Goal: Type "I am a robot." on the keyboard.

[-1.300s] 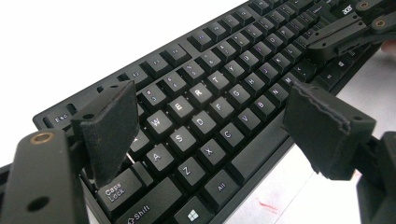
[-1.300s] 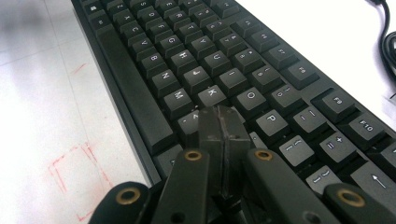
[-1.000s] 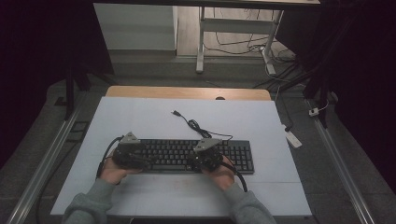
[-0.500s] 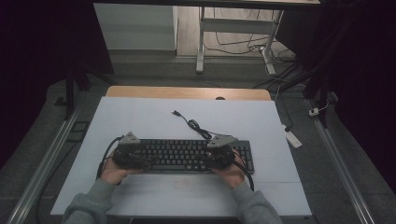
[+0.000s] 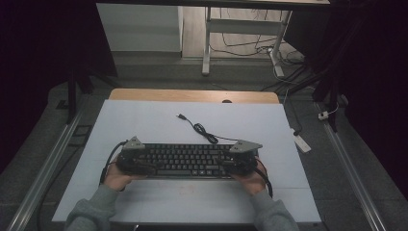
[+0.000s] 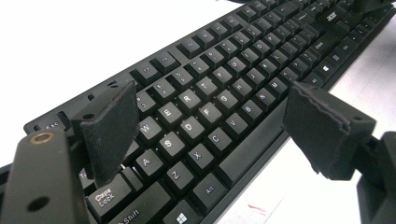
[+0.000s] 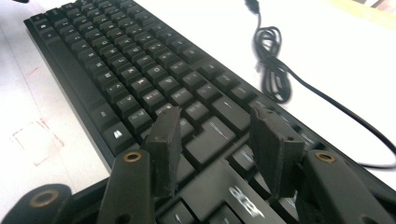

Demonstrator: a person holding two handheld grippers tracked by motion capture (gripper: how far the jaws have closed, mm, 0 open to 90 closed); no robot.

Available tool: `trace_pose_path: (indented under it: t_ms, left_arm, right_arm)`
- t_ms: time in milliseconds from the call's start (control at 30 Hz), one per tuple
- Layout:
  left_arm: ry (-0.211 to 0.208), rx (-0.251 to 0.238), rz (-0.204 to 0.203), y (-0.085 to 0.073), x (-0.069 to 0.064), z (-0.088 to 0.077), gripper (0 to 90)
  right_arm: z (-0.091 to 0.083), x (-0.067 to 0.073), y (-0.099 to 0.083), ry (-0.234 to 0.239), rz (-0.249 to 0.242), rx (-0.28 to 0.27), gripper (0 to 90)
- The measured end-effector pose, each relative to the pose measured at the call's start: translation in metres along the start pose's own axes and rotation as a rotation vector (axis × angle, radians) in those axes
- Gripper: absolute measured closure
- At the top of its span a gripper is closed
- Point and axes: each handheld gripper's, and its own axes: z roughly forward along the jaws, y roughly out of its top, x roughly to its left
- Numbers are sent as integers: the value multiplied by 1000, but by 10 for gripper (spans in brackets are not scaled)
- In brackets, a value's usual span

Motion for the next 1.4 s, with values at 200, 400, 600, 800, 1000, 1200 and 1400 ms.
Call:
trace_pose_path:
  t_ms: [200,400,600,800,1000,1200,1400]
  left_arm:
    - [4,-8,3,-8,-3,-9,190]
    - [19,-8,3,-24,-3,-20,194]
    - [27,-8,-4,-38,-2,-27,197]
    - [36,-4,-1,-45,-2,-31,198]
    - [45,-7,-8,-50,0,-34,199]
    - [48,-1,-11,-53,1,-34,199]
    - [47,-1,-8,-53,1,-34,199]
  right_arm:
    - [-20,-4,-10,-36,15,-9,527]
    - [-41,-9,-27,-56,27,-22,516]
    - [-57,-16,-42,-71,42,-36,507]
    - [-67,-24,-55,-70,55,-30,499]
    - [-76,-28,-66,-87,62,-20,499]
    - [-76,-29,-69,-82,67,-19,497]
    - [-75,-28,-70,-74,66,-28,495]
